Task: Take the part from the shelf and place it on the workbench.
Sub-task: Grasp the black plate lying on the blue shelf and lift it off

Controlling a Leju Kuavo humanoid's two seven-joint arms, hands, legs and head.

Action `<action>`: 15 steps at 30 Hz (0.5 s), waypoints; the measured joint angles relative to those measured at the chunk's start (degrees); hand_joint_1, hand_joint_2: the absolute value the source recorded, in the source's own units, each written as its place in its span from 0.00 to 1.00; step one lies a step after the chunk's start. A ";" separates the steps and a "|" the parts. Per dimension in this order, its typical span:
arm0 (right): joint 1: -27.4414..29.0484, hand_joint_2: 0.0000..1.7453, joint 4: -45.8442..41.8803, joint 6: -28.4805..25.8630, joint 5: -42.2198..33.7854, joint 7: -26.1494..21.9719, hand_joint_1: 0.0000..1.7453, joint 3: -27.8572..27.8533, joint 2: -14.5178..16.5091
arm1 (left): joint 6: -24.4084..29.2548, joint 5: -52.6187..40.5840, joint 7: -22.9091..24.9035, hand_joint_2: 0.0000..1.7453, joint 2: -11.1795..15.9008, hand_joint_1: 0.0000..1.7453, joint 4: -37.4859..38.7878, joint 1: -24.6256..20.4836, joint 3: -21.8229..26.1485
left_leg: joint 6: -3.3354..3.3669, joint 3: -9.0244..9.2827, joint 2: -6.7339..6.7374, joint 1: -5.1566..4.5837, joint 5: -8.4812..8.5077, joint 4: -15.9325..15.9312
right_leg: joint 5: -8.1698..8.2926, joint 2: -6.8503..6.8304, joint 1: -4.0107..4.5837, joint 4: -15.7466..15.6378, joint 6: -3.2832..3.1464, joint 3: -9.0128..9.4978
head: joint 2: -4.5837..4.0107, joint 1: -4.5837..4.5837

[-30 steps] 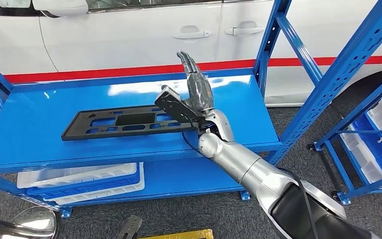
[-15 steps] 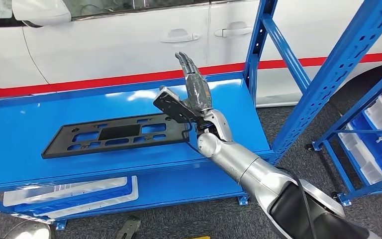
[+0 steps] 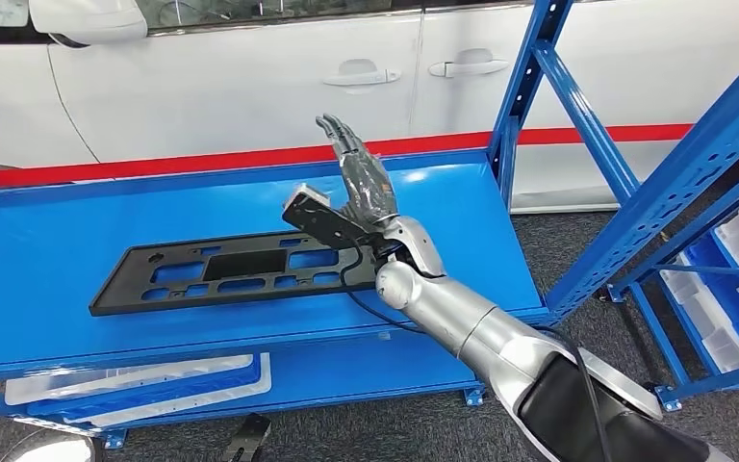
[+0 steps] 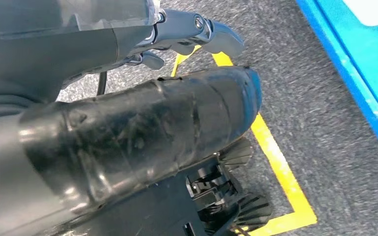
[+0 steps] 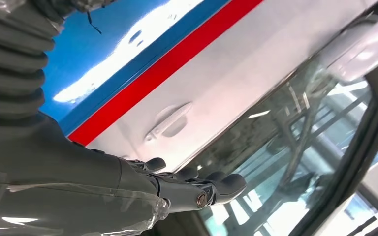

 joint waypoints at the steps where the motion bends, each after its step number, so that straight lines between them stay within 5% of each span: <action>1: 0.01 1.00 0.13 0.71 0.48 0.02 0.00 0.39 0.34 | -0.01 -0.02 0.01 0.00 -0.03 0.00 0.00 -0.10 0.00 | -0.38 -0.21 -0.05 -0.04 -0.39 0.56 | 0.58 0.05 0.02 -1.90 -0.24 0.87 | 0.00 0.01; 6: 0.37 1.00 1.10 3.40 2.60 0.07 0.00 2.36 1.82 | -0.04 -0.05 -0.08 0.00 -0.08 0.00 0.00 -0.25 0.00 | -1.55 -0.73 0.02 0.01 -1.44 1.85 | 0.52 0.27 0.14 -3.03 -2.22 1.47 | 0.00 -0.09; 11: 1.61 1.00 1.74 3.91 6.34 1.12 0.00 4.53 2.44 | -0.09 0.01 -0.07 0.00 -0.08 0.00 0.00 -0.18 0.00 | -2.64 -7.01 0.18 0.39 -7.46 15.26 | 0.51 0.05 0.04 -3.30 -2.94 1.78 | -0.01 -0.57; 13: 2.39 1.00 1.96 3.61 7.84 1.75 0.00 5.50 2.46 | -0.16 0.07 -0.11 0.00 -0.08 0.00 0.00 -0.07 0.01 | -2.53 -6.36 0.18 0.40 -5.34 13.51 | 0.44 0.09 0.06 -3.30 -2.98 1.85 | -0.01 -0.58; 15: 2.62 1.00 2.04 3.35 8.90 2.08 0.00 6.50 2.51 | -0.16 0.07 -0.13 0.00 -0.07 0.00 0.00 -0.15 0.05 | -2.14 -2.77 0.17 0.33 -1.79 6.28 | 0.36 0.22 0.13 -3.33 -2.85 1.98 | -0.01 -0.57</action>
